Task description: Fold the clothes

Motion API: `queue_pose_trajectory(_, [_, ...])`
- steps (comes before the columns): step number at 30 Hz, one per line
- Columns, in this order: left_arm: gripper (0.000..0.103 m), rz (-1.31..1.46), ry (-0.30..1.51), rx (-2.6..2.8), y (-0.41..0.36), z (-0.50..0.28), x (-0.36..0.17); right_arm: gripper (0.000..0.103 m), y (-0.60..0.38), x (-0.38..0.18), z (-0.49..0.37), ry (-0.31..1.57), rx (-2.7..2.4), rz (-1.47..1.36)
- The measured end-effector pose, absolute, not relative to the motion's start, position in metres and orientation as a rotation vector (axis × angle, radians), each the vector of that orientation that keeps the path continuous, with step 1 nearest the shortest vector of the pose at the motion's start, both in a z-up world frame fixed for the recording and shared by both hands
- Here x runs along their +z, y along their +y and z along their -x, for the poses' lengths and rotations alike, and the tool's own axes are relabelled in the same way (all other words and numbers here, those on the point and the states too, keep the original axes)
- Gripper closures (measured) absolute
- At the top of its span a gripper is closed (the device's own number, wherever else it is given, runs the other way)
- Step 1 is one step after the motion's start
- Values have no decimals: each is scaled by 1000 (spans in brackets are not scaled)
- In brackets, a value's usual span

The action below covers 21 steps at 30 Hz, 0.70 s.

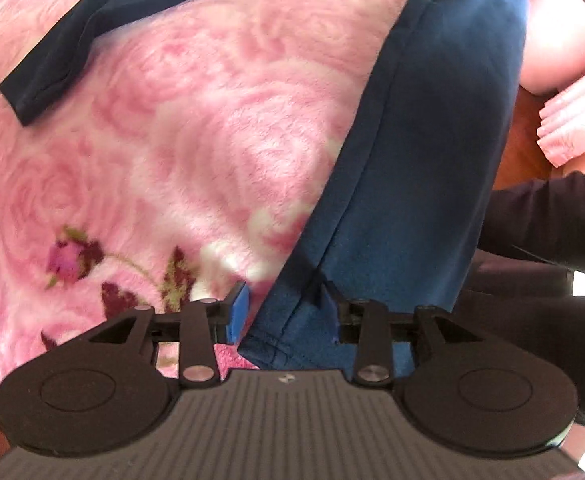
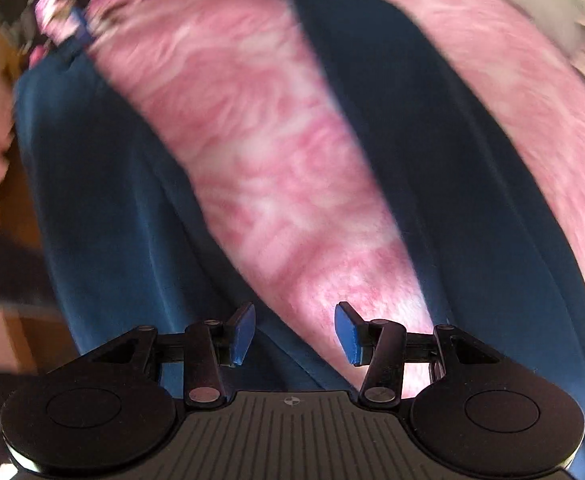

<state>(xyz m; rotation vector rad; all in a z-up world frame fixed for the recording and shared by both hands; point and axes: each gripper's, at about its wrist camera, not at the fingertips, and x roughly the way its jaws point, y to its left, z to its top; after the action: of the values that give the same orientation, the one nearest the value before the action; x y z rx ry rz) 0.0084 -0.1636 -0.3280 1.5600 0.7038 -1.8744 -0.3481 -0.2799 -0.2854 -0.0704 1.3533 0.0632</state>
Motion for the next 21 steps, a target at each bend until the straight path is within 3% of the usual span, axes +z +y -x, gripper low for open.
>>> queue_pose_trajectory(2, [71, -1553, 708, -1878, -163, -10, -329, 55, -277, -292, 344, 1388, 131, 116])
queue_pose_trajectory(7, [98, -1572, 694, -1905, -157, -7, -326, 56, -271, -300, 338, 1441, 210, 169])
queue_pose_trajectory(8, [98, -1575, 697, -1908, -157, -7, -325, 76, -271, -301, 337, 1445, 210, 162])
queue_pose_trajectory(10, [99, -1572, 692, -1910, -156, -7, -319, 94, -272, -302, 337, 1453, 212, 148])
queue_pose_trajectory(11, [99, -1565, 682, -1916, -156, -8, -313, 98, -273, -302, 337, 1455, 210, 142])
queue_pose_trajectory(16, [99, -1443, 685, -1882, -177, -26, -292, 100, -304, -279, 333, 1387, 81, 125])
queue_pose_trajectory(21, [99, -1441, 694, -1842, -206, -26, -315, 100, -324, -291, 318, 1374, 32, 103])
